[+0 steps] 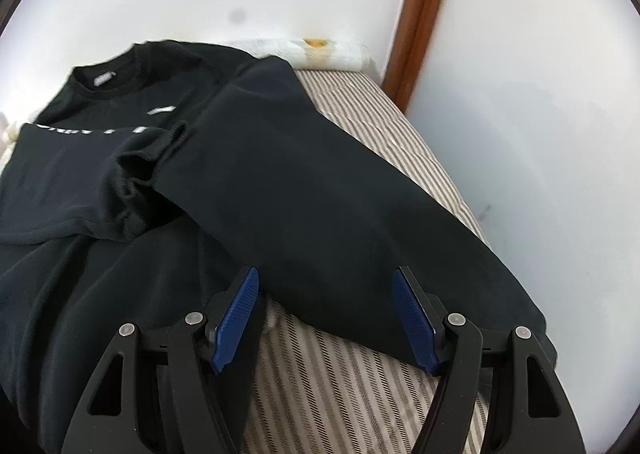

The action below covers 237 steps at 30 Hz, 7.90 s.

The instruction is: Fold small clothes

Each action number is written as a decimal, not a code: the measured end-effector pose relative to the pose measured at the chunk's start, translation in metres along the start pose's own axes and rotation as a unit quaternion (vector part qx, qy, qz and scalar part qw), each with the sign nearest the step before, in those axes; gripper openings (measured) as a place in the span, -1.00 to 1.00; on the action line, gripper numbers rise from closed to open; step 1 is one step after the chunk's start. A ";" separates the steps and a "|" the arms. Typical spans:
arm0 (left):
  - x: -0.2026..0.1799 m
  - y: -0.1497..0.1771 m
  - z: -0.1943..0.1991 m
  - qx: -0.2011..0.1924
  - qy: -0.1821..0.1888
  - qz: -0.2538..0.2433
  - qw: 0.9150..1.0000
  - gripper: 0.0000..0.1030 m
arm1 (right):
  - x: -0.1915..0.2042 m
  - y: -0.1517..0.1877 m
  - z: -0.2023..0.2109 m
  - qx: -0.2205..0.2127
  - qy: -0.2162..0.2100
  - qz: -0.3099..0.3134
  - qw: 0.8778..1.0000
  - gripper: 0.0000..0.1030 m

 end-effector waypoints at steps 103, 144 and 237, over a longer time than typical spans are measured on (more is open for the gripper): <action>0.022 -0.016 -0.004 -0.045 -0.020 0.019 0.999 0.93 | 0.036 -0.085 0.153 -0.232 0.005 0.050 0.971 -0.76; -0.166 -0.108 0.044 -0.100 0.033 -0.173 0.979 0.93 | 0.124 -0.017 0.040 -0.071 -0.208 0.066 0.973 0.69; -0.029 -0.219 -0.006 -0.110 0.061 -0.003 0.992 -0.74 | 0.055 -0.046 -0.084 0.020 -0.149 -0.119 0.981 -0.65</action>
Point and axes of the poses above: each gripper's, at about its wrist camera, not at the fingertips, and z roughly against the way its jaws point, x to its left, y to its underside, the point moved 5 cm from there along -z, roughly the way its jaws point, and after that the axes turned 9 degrees about -y, right-handed, at the moved point
